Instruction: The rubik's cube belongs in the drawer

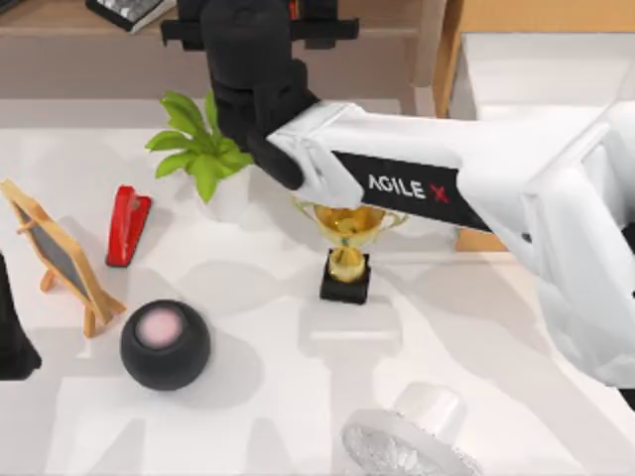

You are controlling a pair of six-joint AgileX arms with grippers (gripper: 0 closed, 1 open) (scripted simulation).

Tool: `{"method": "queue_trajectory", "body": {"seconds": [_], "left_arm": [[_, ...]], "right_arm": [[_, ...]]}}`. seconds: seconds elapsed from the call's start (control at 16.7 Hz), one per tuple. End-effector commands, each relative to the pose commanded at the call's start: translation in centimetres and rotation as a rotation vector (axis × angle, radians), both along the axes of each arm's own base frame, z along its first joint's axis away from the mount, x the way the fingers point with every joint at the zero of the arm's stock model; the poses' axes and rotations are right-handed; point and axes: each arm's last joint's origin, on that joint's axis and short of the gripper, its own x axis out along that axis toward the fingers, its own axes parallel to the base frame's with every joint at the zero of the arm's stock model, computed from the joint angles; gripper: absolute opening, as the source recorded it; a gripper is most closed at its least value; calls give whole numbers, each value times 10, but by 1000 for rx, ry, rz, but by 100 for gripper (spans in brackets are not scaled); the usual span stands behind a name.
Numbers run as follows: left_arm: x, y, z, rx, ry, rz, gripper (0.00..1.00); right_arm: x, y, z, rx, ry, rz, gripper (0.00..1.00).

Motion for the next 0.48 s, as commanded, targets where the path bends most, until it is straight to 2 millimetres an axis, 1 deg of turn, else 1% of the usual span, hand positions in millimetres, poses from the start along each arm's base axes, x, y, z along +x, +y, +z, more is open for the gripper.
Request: {"method": "queue_trajectory", "body": {"seconds": [0.12, 0.3, 0.48], "left_arm": [[0, 0, 0, 0, 0, 0, 100], [0, 0, 0, 0, 0, 0, 100], [0, 0, 0, 0, 0, 0, 100]], "right_arm": [[-7, 5, 14, 6, 4, 35, 0], [-26, 15, 44, 7, 40, 123, 0], [-46, 15, 76, -18, 130, 214, 0]]}}
